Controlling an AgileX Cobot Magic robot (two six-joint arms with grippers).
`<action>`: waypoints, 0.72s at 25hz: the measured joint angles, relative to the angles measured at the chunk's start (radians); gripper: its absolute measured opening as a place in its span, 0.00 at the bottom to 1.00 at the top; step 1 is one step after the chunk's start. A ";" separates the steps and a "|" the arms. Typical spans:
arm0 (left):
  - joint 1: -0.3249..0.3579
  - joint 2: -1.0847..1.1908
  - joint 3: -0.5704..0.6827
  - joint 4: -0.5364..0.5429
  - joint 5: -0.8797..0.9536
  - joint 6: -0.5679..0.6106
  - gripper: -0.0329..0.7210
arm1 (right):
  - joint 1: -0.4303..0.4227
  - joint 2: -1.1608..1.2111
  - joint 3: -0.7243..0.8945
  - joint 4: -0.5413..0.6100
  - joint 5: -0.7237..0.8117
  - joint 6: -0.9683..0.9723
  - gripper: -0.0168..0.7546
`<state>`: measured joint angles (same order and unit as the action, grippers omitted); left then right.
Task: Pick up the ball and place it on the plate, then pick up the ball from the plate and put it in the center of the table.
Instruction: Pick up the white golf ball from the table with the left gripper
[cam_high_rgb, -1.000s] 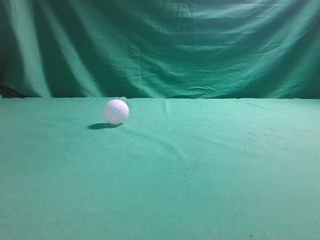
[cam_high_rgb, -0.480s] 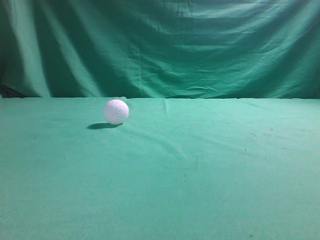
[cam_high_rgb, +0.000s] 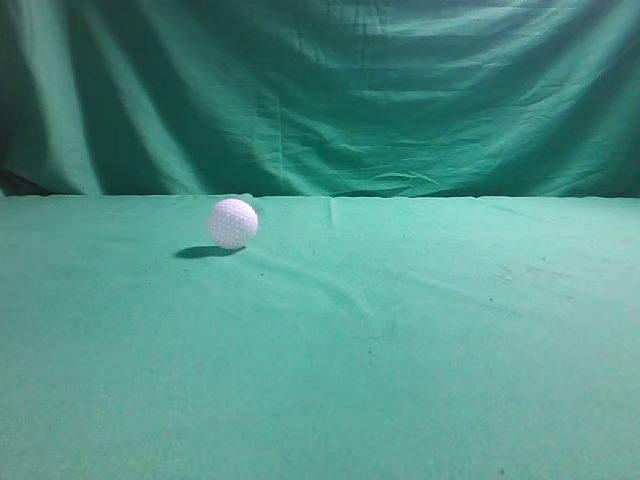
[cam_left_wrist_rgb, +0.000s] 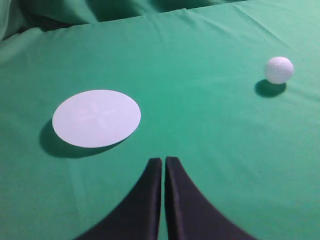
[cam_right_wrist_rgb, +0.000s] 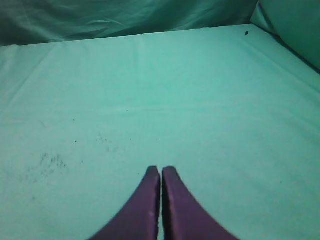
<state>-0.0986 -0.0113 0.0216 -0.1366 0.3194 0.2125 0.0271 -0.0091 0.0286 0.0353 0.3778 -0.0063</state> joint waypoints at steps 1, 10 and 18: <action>0.000 0.000 0.000 -0.015 -0.033 0.000 0.04 | 0.000 0.000 0.000 0.000 0.000 0.000 0.02; 0.000 0.000 0.000 -0.176 -0.331 -0.002 0.04 | 0.000 0.000 0.000 0.000 0.000 0.000 0.02; 0.000 0.010 -0.119 -0.193 -0.180 -0.136 0.04 | 0.000 0.000 0.000 0.000 0.000 0.000 0.02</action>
<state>-0.0986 -0.0015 -0.0971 -0.3297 0.1389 0.0761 0.0271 -0.0091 0.0286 0.0353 0.3778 -0.0063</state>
